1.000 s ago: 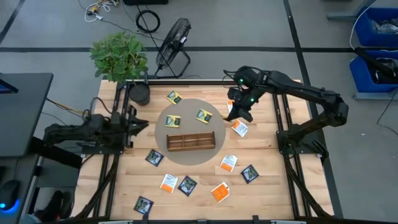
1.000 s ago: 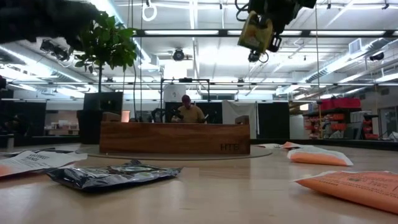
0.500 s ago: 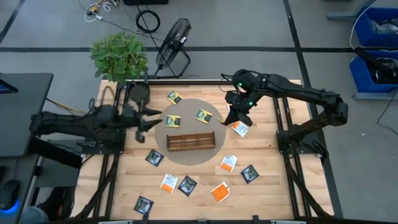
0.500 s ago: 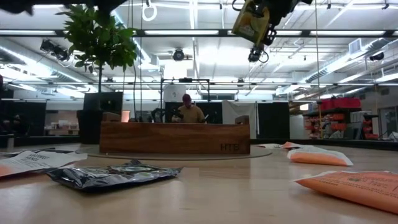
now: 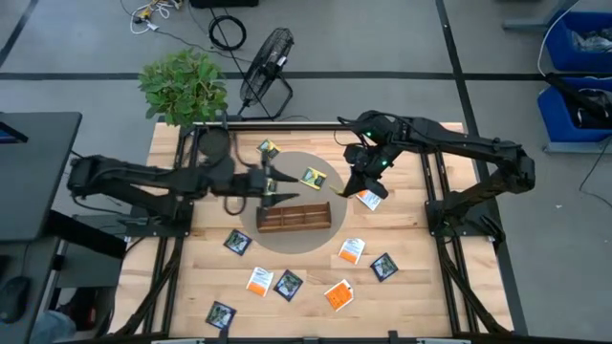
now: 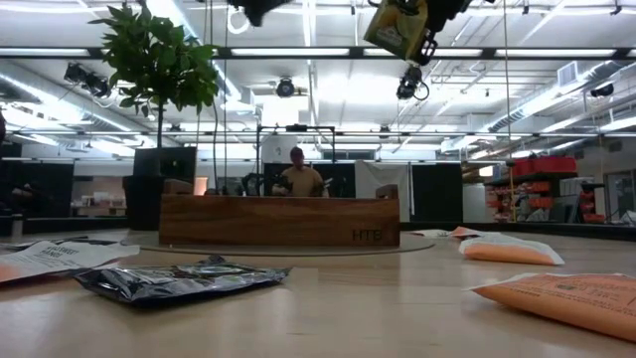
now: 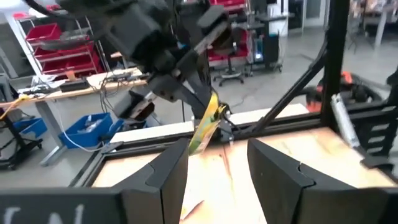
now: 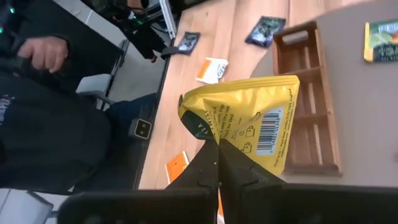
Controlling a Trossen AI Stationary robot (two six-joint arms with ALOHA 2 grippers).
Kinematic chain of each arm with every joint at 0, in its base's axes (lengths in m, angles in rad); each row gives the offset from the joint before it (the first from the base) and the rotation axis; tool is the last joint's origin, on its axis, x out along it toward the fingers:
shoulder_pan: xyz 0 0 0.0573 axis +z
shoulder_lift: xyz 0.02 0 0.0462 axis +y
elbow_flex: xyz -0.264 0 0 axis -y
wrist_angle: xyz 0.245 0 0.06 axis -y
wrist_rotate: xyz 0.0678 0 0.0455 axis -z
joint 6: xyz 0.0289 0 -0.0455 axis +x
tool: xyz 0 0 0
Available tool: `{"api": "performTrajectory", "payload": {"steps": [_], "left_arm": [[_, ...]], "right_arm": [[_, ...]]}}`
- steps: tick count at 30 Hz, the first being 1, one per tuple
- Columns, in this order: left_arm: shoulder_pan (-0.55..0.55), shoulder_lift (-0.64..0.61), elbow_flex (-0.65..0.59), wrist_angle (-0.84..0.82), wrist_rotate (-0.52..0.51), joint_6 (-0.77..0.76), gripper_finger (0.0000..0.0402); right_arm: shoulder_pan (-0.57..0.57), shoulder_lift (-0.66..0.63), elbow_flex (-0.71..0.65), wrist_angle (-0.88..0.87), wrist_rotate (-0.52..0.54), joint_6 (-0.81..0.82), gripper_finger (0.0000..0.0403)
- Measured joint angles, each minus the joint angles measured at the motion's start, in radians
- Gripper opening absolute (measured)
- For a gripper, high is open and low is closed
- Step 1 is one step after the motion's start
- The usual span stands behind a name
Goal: Pick & Place Tea
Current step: Put the yellow tea bag into the left section of the wooden organizer
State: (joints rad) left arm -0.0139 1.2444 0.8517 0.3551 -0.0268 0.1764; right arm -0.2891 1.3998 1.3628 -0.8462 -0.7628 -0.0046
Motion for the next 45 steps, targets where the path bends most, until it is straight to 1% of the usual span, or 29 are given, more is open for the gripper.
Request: {"api": "performTrajectory", "payload": {"steps": [5,8,10,12,14,23,31,34,36,39,43,45], "left_arm": [[0.0,0.136,0.112,0.001,0.024,0.063,0.0172],[-0.001,0.193,0.164,-0.002,0.026,0.088,0.0172],[0.0,0.222,0.195,0.003,0.052,0.097,0.0172],[0.0,0.241,0.218,0.0,0.091,0.097,0.0172],[0.0,0.264,0.24,0.003,0.108,0.098,0.0172],[0.0,0.343,0.299,-0.003,0.11,0.098,0.0172],[0.011,0.337,0.301,0.022,0.11,0.098,0.0167],[0.011,0.336,0.301,0.02,0.11,0.099,0.0148],[0.011,0.338,0.302,0.018,0.11,0.102,0.0129],[0.011,0.339,0.301,0.01,0.11,0.133,0.0091],[0.004,0.339,0.301,0.008,0.111,0.157,0.0028],[0.003,0.339,0.301,0.007,0.109,0.161,0.001]], "right_arm": [[0.019,0.0,0.0,0.041,-0.016,0.016,0.0],[0.029,0.0,0.0,0.04,-0.016,0.016,0.0],[0.035,0.0,0.0,0.04,-0.015,0.017,0.0],[0.036,0.0,0.0,0.044,-0.015,0.02,0.0],[0.036,0.0,0.0,0.046,-0.014,0.023,0.0],[0.036,0.0,0.0,0.055,-0.013,0.023,0.0],[0.036,0.0,0.0,0.058,-0.013,0.023,0.0],[0.036,0.0,0.0,0.062,-0.013,0.024,0.0],[0.036,0.0,0.0,0.062,-0.012,0.023,0.0],[0.036,0.0,0.0,0.062,-0.012,0.023,0.0],[0.036,0.0,0.0,0.062,-0.012,0.023,0.0],[0.036,0.0,0.0,0.062,-0.013,0.023,0.0]]}}
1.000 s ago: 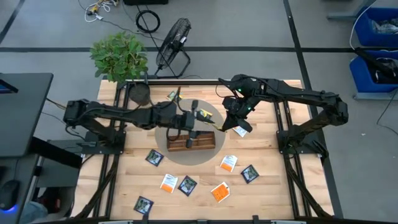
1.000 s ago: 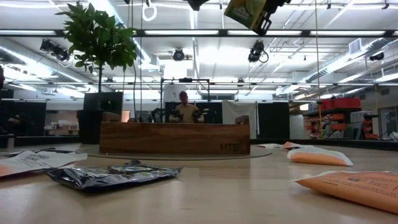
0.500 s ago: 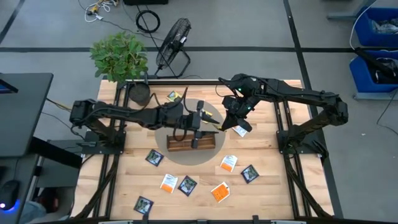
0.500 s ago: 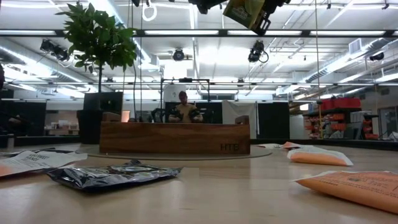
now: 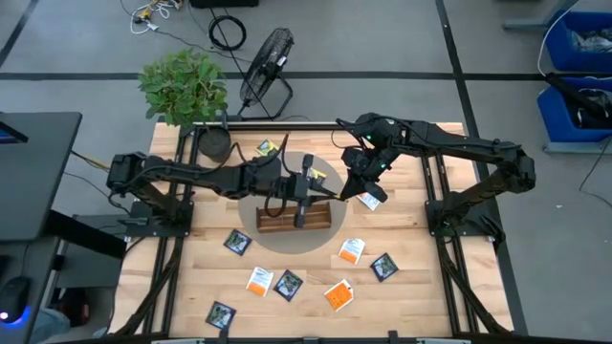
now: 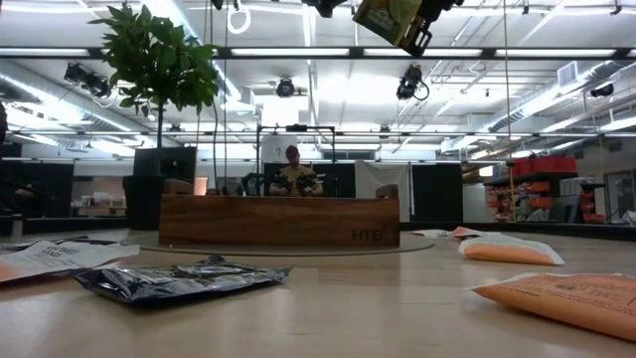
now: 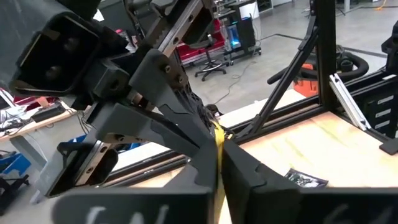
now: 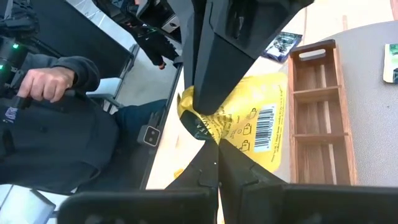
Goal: Pick & Place Tea
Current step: Put the yellow tea bag into the left section of the wooden organizer
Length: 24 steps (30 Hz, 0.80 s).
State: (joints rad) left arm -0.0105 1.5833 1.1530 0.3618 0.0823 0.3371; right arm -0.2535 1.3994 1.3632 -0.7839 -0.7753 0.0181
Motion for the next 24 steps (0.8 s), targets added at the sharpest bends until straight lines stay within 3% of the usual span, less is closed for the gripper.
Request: {"api": "performTrajectory", "payload": {"steps": [5,12,19,24], "left_arm": [[0.0,0.0,0.0,-0.004,0.001,-0.011,0.0004],[0.0,-0.002,-0.001,-0.061,-0.004,-0.043,0.0002],[-0.03,-0.002,-0.001,-0.081,-0.108,-0.116,0.0001],[-0.065,-0.002,-0.015,-0.088,-0.219,-0.116,0.0001]], "right_arm": [[0.0,0.0,0.0,0.002,0.002,0.0,0.0026],[-0.003,-0.025,0.03,-0.024,0.003,0.019,0.0114],[0.004,-0.029,0.133,-0.148,0.085,-0.011,0.0192],[0.013,-0.035,0.152,-0.199,0.137,-0.045,0.0208]]}}
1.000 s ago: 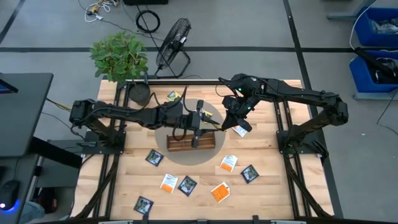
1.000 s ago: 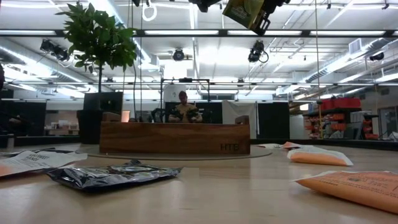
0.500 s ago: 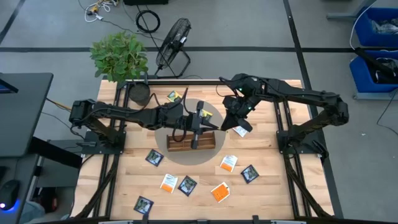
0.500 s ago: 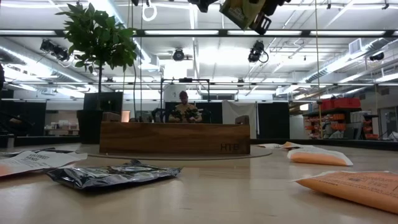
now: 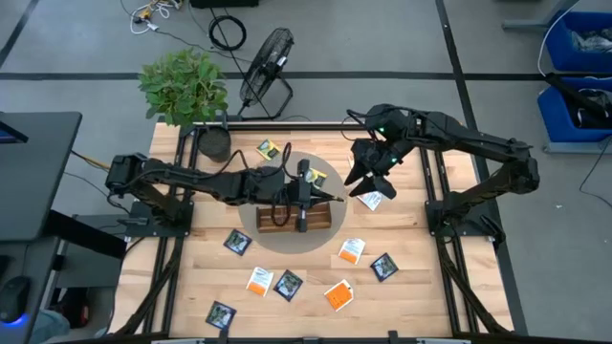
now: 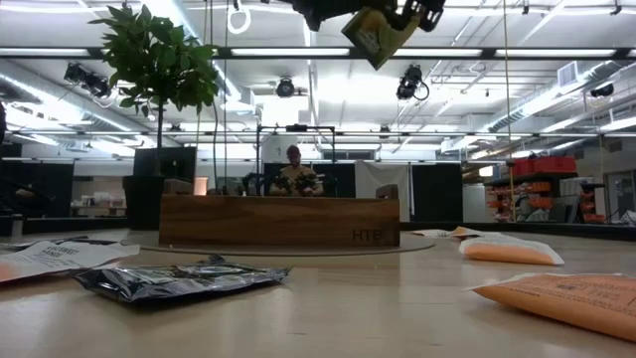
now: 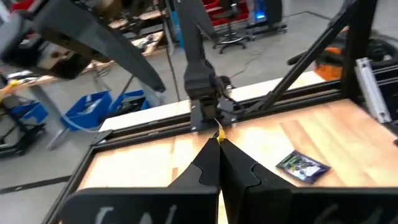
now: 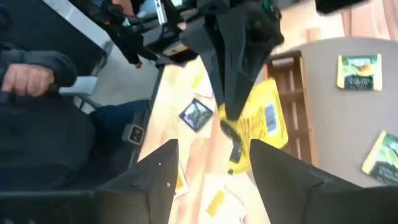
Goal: Pick & Place Tea
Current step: Put the yellow tea bag into the left section of the wooden organizer
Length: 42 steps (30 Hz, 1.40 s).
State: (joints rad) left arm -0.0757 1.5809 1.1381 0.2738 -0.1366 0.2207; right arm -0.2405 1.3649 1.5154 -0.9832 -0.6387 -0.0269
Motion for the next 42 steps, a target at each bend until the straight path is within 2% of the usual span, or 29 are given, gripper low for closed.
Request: {"api": "performTrajectory", "payload": {"steps": [6,14,18,22,27,32,38,42], "left_arm": [[-0.043,-0.07,-0.164,0.154,-0.118,-0.027,0.0001],[-0.068,-0.261,-0.455,0.505,-0.141,-0.188,0.0001],[-0.09,-0.274,-0.584,0.654,-0.201,-0.274,0.0001],[-0.124,-0.256,-0.701,0.871,-0.283,-0.339,0.0001],[-0.177,-0.254,-0.822,1.086,-0.409,-0.343,0.0001],[-0.224,-0.253,-0.861,1.159,-0.468,-0.336,0.0001],[-0.237,-0.253,-0.857,1.194,-0.474,-0.269,0.0001],[-0.237,-0.253,-0.857,1.252,-0.474,-0.21,0.0001]], "right_arm": [[0.0,-0.039,0.0,-0.095,0.092,-0.034,0.0201],[0.004,-0.076,0.0,-0.06,0.158,-0.022,0.0196],[0.028,-0.077,-0.054,0.028,0.161,-0.027,0.0196],[0.051,-0.076,-0.15,0.152,0.16,-0.033,0.0196],[0.054,-0.075,-0.249,0.242,0.162,-0.025,0.0196],[0.054,-0.075,-0.316,0.379,0.165,-0.011,0.0196],[0.058,-0.058,-0.349,0.631,0.292,-0.015,0.0196],[0.059,-0.029,-0.351,0.768,0.309,-0.003,0.0196]]}}
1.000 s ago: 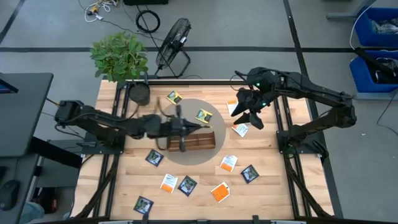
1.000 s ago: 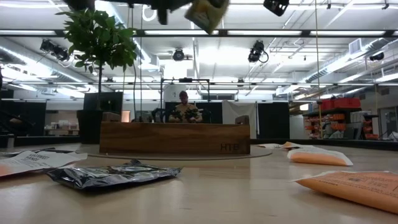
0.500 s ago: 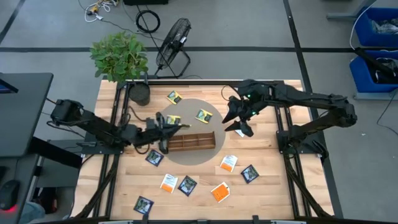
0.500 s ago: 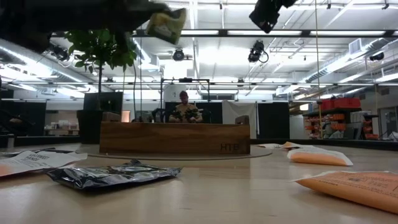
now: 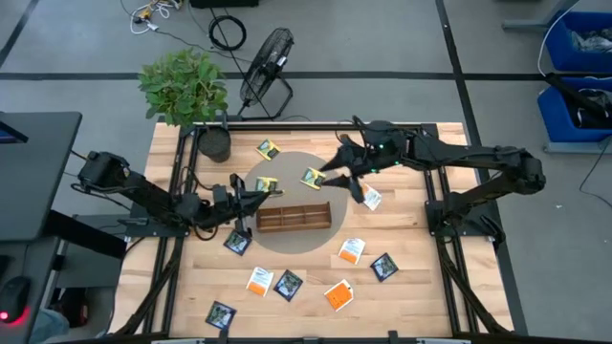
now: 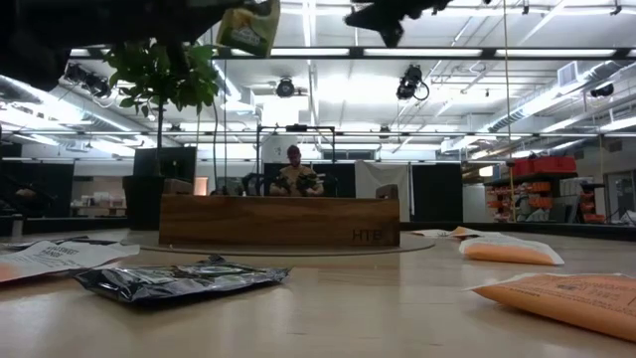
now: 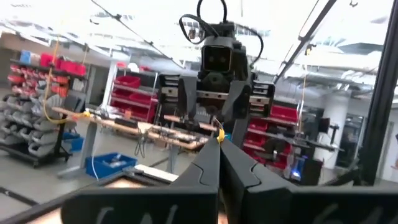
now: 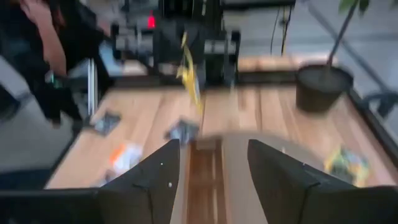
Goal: Pick & Place Tea
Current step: Put the yellow tea bag into the left section of the wooden organizer
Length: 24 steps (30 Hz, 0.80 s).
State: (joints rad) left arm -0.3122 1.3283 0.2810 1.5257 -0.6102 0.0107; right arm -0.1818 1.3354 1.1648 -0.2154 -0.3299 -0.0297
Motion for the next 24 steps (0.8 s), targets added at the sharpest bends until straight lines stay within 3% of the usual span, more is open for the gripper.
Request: {"api": "performTrajectory", "payload": {"steps": [11,24], "left_arm": [[0.019,0.0,0.019,0.043,0.015,0.054,0.0001],[0.034,0.0,0.027,0.044,0.037,0.055,0.0001]], "right_arm": [[0.037,0.127,-0.001,0.286,0.008,-0.001,0.0196],[0.065,0.217,0.0,0.461,0.034,0.021,0.0196]]}}
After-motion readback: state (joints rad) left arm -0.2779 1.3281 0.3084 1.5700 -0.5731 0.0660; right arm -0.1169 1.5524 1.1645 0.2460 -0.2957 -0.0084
